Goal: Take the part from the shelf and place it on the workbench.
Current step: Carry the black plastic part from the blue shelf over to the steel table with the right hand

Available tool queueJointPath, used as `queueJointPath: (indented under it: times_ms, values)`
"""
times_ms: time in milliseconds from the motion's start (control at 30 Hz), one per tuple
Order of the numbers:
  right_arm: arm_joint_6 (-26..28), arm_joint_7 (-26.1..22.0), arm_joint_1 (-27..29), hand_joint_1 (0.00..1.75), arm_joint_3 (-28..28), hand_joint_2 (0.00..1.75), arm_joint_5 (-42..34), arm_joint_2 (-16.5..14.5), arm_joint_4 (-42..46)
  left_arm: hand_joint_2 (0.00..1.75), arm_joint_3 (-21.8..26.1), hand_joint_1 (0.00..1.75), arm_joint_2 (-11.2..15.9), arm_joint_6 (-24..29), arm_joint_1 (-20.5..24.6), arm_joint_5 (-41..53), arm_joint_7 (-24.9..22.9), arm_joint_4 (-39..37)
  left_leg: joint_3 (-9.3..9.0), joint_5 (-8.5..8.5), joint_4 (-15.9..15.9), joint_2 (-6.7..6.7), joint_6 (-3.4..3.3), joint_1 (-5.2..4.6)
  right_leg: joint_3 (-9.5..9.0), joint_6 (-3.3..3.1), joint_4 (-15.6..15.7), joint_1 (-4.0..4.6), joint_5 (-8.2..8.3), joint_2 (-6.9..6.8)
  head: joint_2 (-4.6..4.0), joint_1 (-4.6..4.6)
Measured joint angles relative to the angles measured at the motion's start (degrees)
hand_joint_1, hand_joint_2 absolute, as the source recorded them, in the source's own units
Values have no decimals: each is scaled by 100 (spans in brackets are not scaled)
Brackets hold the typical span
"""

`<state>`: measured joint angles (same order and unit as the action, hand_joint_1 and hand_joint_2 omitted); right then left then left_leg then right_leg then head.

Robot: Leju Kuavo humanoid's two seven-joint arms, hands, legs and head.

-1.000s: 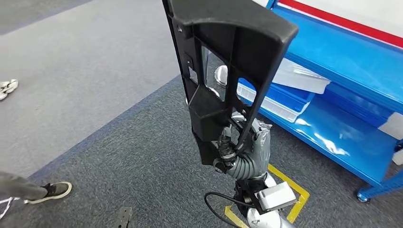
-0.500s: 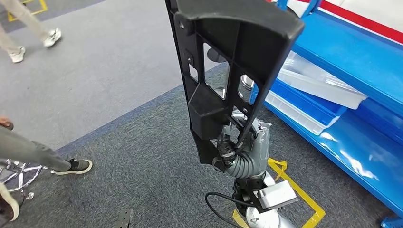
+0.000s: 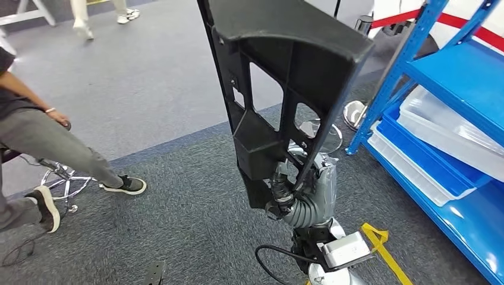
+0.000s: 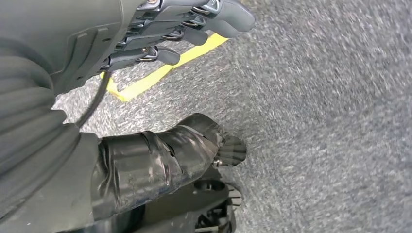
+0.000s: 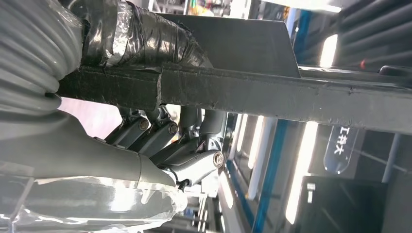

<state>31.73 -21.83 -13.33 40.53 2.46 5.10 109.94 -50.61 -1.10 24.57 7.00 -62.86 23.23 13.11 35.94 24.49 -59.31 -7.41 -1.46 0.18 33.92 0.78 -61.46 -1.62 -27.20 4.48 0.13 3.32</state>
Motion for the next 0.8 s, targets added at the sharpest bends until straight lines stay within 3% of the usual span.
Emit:
queueJointPath:
  times_ms: [33, 100, 167, 233, 300, 333, 367, 400, 467, 533, 600, 633, 700, 733, 800]
  values:
    - [-1, -10, 2, 175, 4, 175, -13, -1, -2, 175, -1, 0, 1, 0, -2, 3, -7, 0, 45, -2, -19, -66, 35, 14, -13, -6, 39, 6, -32, 61, 0, 2]
    - [-3, -27, -1, 175, 8, 175, -44, -6, -2, 175, -3, 0, 12, 2, -28, 6, -19, 0, 101, -25, -20, -145, 102, 43, -25, -51, 78, 16, -12, -67, 0, -5]
    - [-18, -38, -8, 175, 8, 175, -74, -24, -1, 175, -6, 0, 18, 3, -52, 7, -31, 0, 205, 69, -200, 127, 170, 24, -67, -115, 130, -5, 8, -231, 0, 43]
    - [-37, -43, -4, 175, 8, 175, -99, -39, -2, 175, -9, 0, 16, -21, -35, 8, -38, 0, 501, 349, -786, 531, 234, 21, -98, -155, 156, 0, 1, -408, 0, 98]
    - [-54, -45, 4, 175, 8, 175, -119, -40, -7, 175, -11, 0, 16, -61, -18, 8, -40, 0, 830, 554, -1395, 674, 272, 50, -108, -166, 156, 16, -19, -584, 0, 104]
    - [-61, -46, 7, 175, 8, 175, -128, -40, -10, 175, -11, 0, 16, -73, -19, 8, -39, 0, 882, 525, -1476, 695, 276, 56, -116, -165, 156, 19, -33, -663, 0, 105]
    - [-66, -47, 9, 175, 8, 175, -134, -40, -12, 175, -12, 0, 16, -79, -24, 8, -39, 0, 816, 394, -1333, 713, 268, 57, -131, -161, 156, 23, -48, -737, 0, 104]
    - [-68, -50, 8, 175, 8, 175, -137, -40, -12, 175, -12, 0, 18, -79, -28, 8, -39, 0, 640, 197, -993, 759, 242, 49, -156, -155, 157, 28, -67, -809, 0, 106]
    - [-69, -54, 5, 175, 8, 175, -141, -41, -11, 175, -12, 0, 21, -72, -14, 8, -39, 0, 246, -65, -246, 975, 151, -10, -210, -130, 169, 48, -105, -937, 0, 102]
    - [-69, -59, 3, 175, 8, 175, -147, -42, -10, 175, -12, 0, 24, -62, 7, 7, -37, 0, 111, -87, 41, 1084, 56, -76, -242, -80, 193, 64, -129, -1045, 0, 99]
    - [-71, -63, 1, 175, 8, 175, -151, -44, -9, 175, -13, 0, 25, -57, -6, 4, -37, 0, 95, -105, 95, 959, -18, -79, -279, -15, 238, 76, -149, -1139, 1, 103]
    - [-72, -62, -1, 175, 8, 175, -153, -46, -9, 175, -13, 0, 24, -56, -22, 4, -36, 0, 51, -124, 158, 892, -46, -65, -300, 14, 228, 75, -176, -1089, 1, 87]
    - [-72, -71, -9, 175, 9, 175, -153, -49, -9, 175, -14, 0, 22, -56, -28, 1, -36, 0, -54, -163, 279, 776, -104, -23, -186, 47, -71, 66, -355, -808, 1, 47]
    - [-71, -75, -7, 175, 10, 175, -153, -48, -11, 175, -14, 0, 21, -60, -19, -1, -36, 0, -77, -164, 298, 712, -126, -21, -27, 51, -402, 55, -500, -635, 1, 16]
    - [-71, -81, 16, 175, 10, 175, -154, -45, -15, 175, -14, 0, 21, -76, 4, -5, -39, 0, -84, -151, 285, 570, -158, -20, 386, 62, -1108, 52, -739, -493, 1, -8]
